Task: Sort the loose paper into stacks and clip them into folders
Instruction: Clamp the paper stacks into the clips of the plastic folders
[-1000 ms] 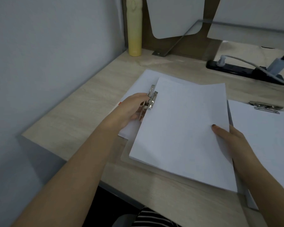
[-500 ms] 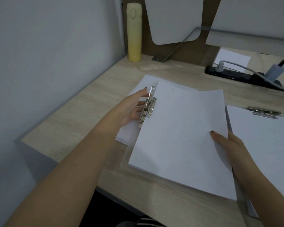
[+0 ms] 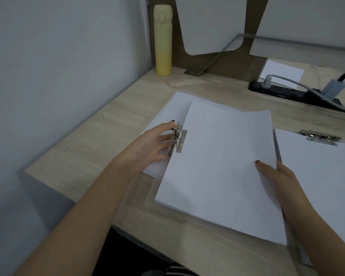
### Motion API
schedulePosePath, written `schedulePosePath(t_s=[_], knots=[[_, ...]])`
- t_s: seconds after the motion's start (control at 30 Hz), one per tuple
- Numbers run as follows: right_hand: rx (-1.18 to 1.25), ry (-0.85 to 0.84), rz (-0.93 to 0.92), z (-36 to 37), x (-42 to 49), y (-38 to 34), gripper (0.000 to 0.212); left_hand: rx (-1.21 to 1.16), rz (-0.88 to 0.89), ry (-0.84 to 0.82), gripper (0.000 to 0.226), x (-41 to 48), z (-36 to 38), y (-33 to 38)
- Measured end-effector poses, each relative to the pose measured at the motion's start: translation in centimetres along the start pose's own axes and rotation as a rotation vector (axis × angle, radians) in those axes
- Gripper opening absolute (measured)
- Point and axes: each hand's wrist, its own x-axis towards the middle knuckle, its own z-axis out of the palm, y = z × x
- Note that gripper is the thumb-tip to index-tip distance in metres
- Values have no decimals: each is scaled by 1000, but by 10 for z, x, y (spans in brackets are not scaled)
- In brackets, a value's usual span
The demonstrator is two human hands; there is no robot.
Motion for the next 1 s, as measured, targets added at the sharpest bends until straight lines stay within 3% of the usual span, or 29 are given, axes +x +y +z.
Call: schedulePosePath(t_s=[0.1, 0.23, 0.5, 0.7, 0.87, 1.0], knots=[[4, 7, 0, 0, 1, 0, 33, 77, -25, 23, 22, -2, 0, 1], [12, 10, 0, -1, 2, 1, 33, 289, -95, 55, 48, -7, -3, 3], [32, 5, -1, -2, 4, 3, 32, 435, -208, 58, 69, -14, -2, 8], [18, 4, -19, -2, 4, 3, 31, 398, -206, -27, 45, -21, -5, 2], [14, 0, -40, -1, 3, 4, 32, 384, -118, 89, 23, -22, -3, -14], [0, 3, -46, -2, 3, 4, 31, 422, -78, 112, 29, -22, -2, -21]])
